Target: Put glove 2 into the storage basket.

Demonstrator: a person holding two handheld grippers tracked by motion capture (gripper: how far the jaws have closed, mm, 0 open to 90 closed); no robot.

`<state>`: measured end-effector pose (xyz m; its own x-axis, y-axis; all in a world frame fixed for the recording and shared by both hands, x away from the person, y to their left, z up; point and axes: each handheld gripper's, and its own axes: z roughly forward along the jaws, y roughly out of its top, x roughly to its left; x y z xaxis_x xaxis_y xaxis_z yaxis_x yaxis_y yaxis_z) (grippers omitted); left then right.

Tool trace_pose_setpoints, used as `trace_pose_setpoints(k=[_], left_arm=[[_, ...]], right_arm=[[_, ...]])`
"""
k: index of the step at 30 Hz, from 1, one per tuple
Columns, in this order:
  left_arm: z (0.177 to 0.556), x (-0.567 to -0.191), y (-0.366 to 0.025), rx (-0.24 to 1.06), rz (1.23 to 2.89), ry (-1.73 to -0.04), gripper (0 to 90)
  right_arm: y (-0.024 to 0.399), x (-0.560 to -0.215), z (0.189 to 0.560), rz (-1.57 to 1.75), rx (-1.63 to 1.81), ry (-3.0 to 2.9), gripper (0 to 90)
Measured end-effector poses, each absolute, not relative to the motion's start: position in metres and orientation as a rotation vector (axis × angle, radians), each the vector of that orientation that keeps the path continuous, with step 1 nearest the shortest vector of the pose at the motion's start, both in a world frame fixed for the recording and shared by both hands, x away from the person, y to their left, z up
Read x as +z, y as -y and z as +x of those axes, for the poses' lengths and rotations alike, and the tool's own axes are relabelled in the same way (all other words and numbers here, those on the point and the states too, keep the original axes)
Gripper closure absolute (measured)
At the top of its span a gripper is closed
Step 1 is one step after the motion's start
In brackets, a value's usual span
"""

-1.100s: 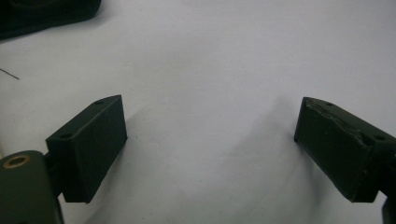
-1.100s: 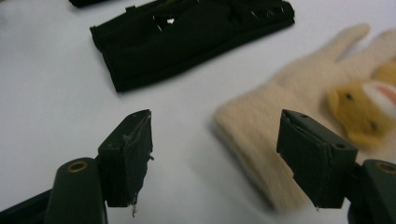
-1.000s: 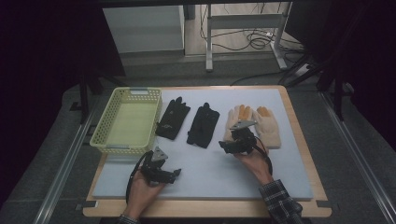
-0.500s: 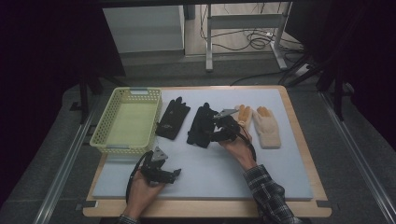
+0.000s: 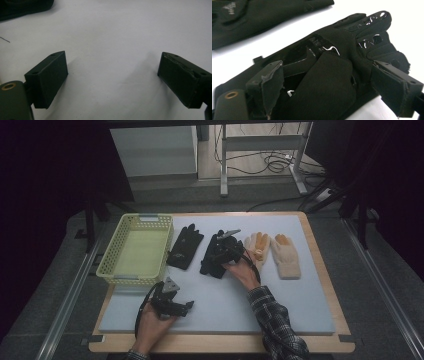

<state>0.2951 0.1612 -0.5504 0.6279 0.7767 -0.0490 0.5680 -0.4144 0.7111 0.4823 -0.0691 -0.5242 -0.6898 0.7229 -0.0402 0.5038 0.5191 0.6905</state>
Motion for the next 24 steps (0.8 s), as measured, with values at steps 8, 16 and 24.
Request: trace_pose_setpoints(k=[8, 16, 24], left_arm=[[0.295, -0.550, -0.161, 0.376, 2.138, -1.047, 9.3], [0.295, -0.550, -0.161, 0.376, 2.139, -1.047, 9.4], [0.295, -0.550, -0.161, 0.376, 2.138, -1.047, 9.4]], right_arm=[[0.063, -0.527, 0.487, 1.030, 0.946, -2.503, 30.0], [0.062, -0.524, 0.480, 1.023, 0.977, -2.527, 76.4], [0.070, -0.509, 0.467, 0.975, 1.001, -2.523, 77.9]])
